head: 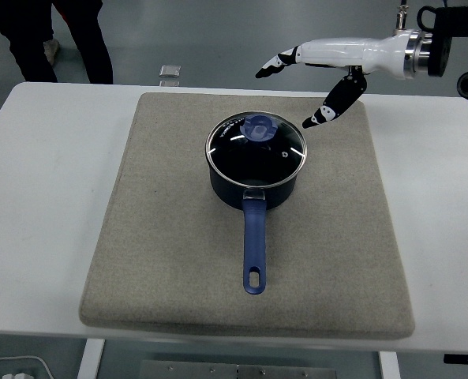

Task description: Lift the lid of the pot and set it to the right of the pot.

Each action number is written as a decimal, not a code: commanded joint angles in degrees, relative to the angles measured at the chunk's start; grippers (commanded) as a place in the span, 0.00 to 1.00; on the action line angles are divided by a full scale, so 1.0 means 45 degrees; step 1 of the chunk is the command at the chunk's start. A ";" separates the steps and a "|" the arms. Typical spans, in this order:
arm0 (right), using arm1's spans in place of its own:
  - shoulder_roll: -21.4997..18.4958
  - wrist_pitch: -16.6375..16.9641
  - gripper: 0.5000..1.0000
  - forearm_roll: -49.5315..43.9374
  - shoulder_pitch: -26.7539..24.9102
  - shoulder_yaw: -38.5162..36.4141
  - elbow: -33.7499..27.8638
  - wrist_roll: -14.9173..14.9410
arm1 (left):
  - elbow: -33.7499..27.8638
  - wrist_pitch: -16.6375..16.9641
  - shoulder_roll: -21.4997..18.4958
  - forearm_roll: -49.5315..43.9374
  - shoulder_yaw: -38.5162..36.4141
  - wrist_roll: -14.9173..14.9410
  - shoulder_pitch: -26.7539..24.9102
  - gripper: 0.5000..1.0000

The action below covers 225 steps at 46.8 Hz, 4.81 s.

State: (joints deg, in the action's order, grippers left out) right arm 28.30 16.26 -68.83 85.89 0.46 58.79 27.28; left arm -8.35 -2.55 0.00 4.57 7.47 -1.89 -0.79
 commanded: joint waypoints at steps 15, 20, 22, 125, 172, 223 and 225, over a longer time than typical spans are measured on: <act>-0.0742 -0.0956 0.83 -0.0583 -0.0317 0.0190 0.0002 0.0013 | 0.0000 0.0000 0.0000 0.0000 -0.0001 0.0009 0.0000 1.00; -0.1074 -0.1307 0.82 -0.1071 -0.0415 0.0287 0.0002 0.0032 | 0.0000 0.0000 0.0000 0.0000 -0.0001 -0.0010 0.0000 1.00; -0.1172 -0.1464 0.81 -0.1266 -0.0435 0.0288 0.0002 0.0052 | 0.0000 0.0000 0.0000 0.0000 -0.0001 0.0009 0.0000 1.00; -0.2637 -0.3027 0.77 -0.3260 -0.0357 0.1343 -0.0936 0.0345 | 0.0000 0.0000 0.0000 0.0000 -0.0001 0.0009 0.0000 1.00; -0.2637 -0.3359 0.74 -0.3533 -0.0513 0.1792 -0.1424 0.0384 | 0.0000 0.0000 0.0000 0.0000 -0.0001 0.0010 0.0000 1.00; -0.2637 -0.1953 0.00 -0.3397 -0.0435 0.1850 -0.1424 0.0384 | 0.0000 0.0000 0.0000 0.0000 -0.0001 -0.0010 0.0000 1.00; -0.2656 -0.1894 0.00 -0.3396 -0.0435 0.1850 -0.1424 0.0384 | 0.0000 0.0000 0.0000 0.0000 -0.0001 0.0009 0.0000 1.00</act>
State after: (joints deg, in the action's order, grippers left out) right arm 16.41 7.25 -84.12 83.96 8.62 52.36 29.04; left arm -8.35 -2.55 0.00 4.57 7.48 -1.86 -0.80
